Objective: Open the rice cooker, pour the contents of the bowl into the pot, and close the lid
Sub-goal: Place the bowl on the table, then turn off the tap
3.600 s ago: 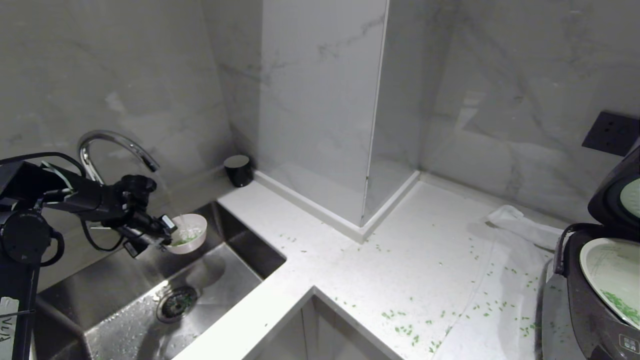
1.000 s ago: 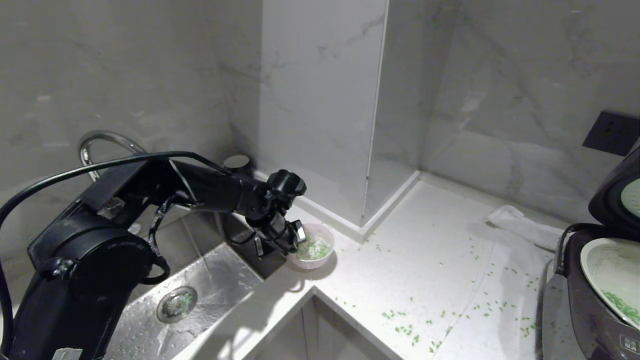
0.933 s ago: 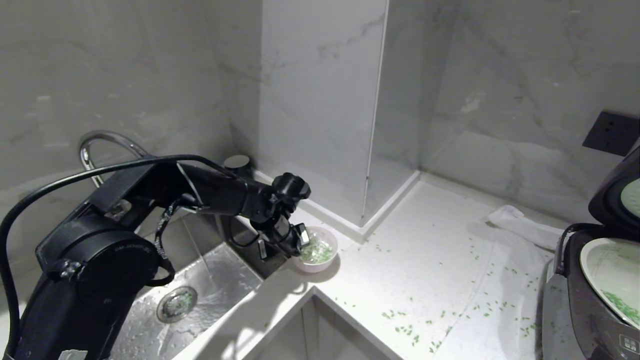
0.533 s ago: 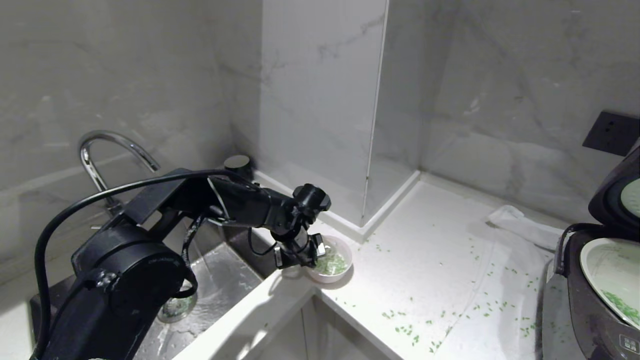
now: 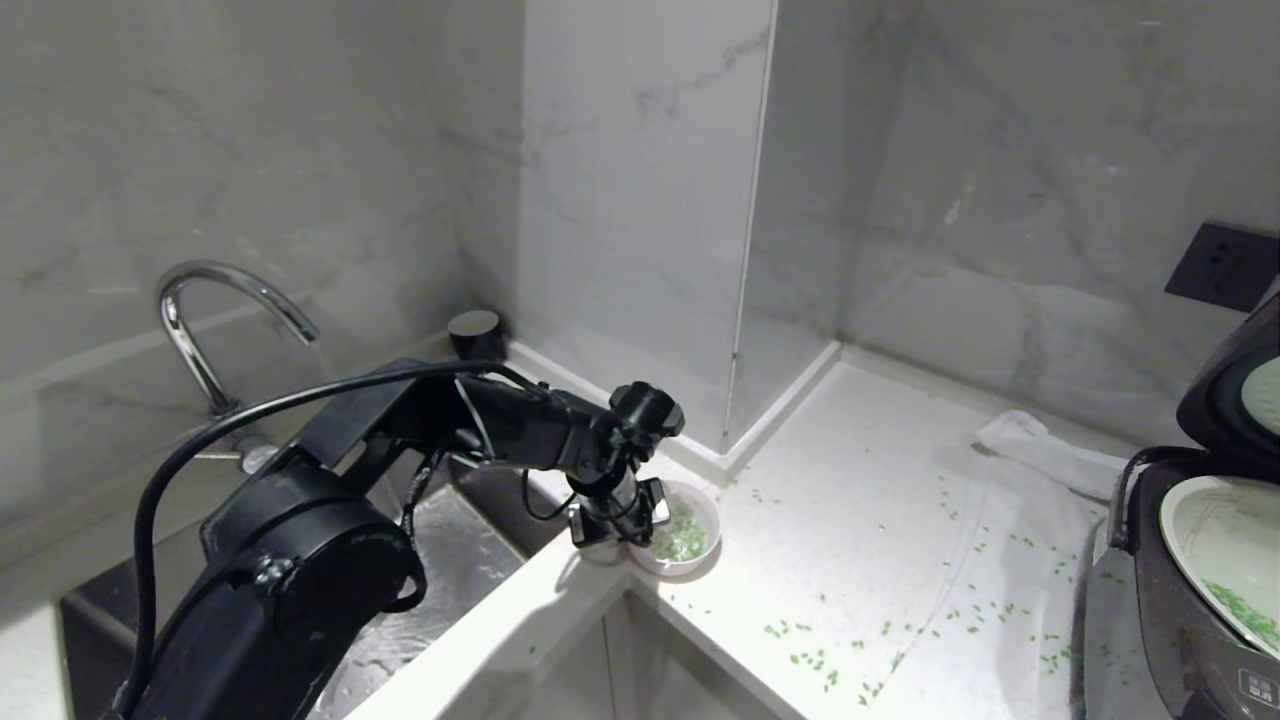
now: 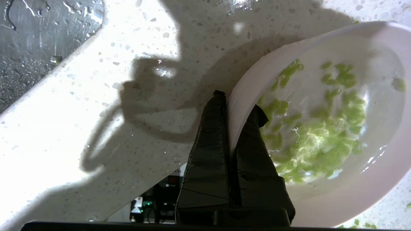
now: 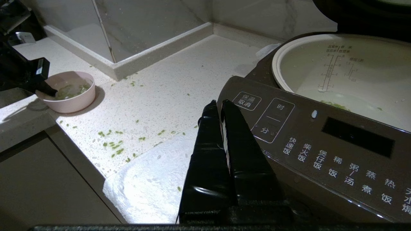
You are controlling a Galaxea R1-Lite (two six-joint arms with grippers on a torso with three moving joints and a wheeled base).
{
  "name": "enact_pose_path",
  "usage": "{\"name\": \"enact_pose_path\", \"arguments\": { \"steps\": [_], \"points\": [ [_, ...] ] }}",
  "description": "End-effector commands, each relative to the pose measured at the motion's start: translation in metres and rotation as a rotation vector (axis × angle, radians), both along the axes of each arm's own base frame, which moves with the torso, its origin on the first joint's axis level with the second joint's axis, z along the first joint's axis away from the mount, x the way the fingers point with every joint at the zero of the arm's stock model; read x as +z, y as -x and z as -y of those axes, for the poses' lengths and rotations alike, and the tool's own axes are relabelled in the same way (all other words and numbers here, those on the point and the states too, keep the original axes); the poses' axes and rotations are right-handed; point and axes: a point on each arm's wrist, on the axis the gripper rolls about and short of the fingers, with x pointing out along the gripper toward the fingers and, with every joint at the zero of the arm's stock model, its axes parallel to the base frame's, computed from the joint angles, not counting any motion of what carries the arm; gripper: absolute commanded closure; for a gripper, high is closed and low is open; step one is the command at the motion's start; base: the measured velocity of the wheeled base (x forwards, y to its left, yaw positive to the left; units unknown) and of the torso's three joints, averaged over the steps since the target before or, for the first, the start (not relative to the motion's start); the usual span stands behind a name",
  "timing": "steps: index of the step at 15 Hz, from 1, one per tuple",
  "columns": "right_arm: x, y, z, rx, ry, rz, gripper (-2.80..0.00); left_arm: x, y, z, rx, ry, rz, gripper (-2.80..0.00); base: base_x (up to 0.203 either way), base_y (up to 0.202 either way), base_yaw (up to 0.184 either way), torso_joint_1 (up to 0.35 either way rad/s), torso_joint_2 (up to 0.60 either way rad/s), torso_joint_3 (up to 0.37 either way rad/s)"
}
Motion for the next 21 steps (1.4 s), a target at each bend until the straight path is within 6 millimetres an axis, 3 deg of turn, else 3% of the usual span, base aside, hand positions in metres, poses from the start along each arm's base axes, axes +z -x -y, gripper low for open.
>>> {"name": "enact_pose_path", "arguments": {
  "steps": [1, 3, 4, 5, 10, 13, 18, 21],
  "points": [
    [0.0, 0.0, 0.0, 0.001, 0.0, -0.003, 0.0, -0.007, -0.002, 0.002, 0.01, -0.004, -0.007, 0.0, 0.0, 0.0, 0.0, 0.0, 0.0, 0.0],
    [0.0, 0.0, 0.0, 0.0, 0.0, -0.003, 0.0, -0.005, -0.003, 0.003, 0.022, 0.005, -0.006, 0.0, 0.0, 0.0, 0.0, 0.0, 0.0, 0.0],
    [0.0, 0.0, 0.0, 0.001, -0.001, -0.003, 0.0, -0.004, -0.003, 0.003, 0.024, 0.004, -0.009, -1.02, 0.0, 0.0, 0.0, 0.0, 0.0, 0.0],
    [0.0, 0.0, 0.0, 0.001, 0.001, -0.003, 0.0, -0.002, -0.004, 0.003, 0.033, 0.011, -0.007, -2.8, 0.0, 0.0, 0.0, 0.0, 0.0, 0.0],
    [0.0, 0.0, 0.0, 0.0, 0.0, -0.003, 0.0, 0.017, 0.0, -0.003, 0.054, 0.019, -0.007, -2.8, 0.0, 0.0, 0.0, 0.0, 0.0, 0.0],
    [0.0, 0.0, 0.0, 0.001, -0.001, -0.003, 0.0, 0.043, 0.004, -0.009, 0.063, 0.041, 0.02, -2.8, 0.0, 0.0, 0.0, 0.0, 0.0, 0.0],
    [0.0, 0.0, 0.0, 0.0, -0.001, -0.003, 0.0, 0.086, 0.012, -0.039, 0.104, 0.047, 0.03, -2.8, 0.0, 0.0, 0.0, 0.0, 0.0, 0.0],
    [0.0, 0.0, 0.0, 0.0, 0.0, -0.003, 0.0, 0.106, 0.011, -0.075, 0.165, 0.051, 0.044, -2.8, 0.0, 0.0, 0.0, 0.0, 0.0, 0.0]
  ]
}}
